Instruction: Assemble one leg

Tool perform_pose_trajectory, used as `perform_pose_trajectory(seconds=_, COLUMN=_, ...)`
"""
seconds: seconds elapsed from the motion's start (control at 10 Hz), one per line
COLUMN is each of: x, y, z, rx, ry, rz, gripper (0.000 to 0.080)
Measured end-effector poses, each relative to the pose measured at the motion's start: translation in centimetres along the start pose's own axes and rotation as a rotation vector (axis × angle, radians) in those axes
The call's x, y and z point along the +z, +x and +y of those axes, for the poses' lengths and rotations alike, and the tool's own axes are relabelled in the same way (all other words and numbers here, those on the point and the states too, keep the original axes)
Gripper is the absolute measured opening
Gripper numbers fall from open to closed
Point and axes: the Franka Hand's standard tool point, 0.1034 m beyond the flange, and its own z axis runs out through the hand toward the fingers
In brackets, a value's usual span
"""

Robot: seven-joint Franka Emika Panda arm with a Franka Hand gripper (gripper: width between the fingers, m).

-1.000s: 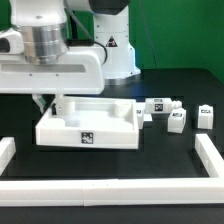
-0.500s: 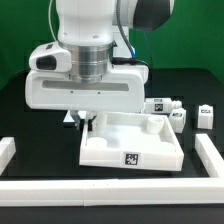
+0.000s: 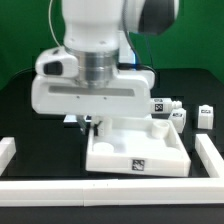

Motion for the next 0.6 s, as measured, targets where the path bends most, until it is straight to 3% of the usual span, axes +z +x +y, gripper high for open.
perform_pose_trajectory(seconds=0.3, x=0.1, y=2.1, z=-1.8, rx=0.032, ry=0.002, rz=0.022, gripper=0.0057)
perform_pose_trajectory(seconds=0.6, x=0.5, y=2.9, z=-2.1, rx=0.11, ry=-0.023, rz=0.071, gripper=0.0059)
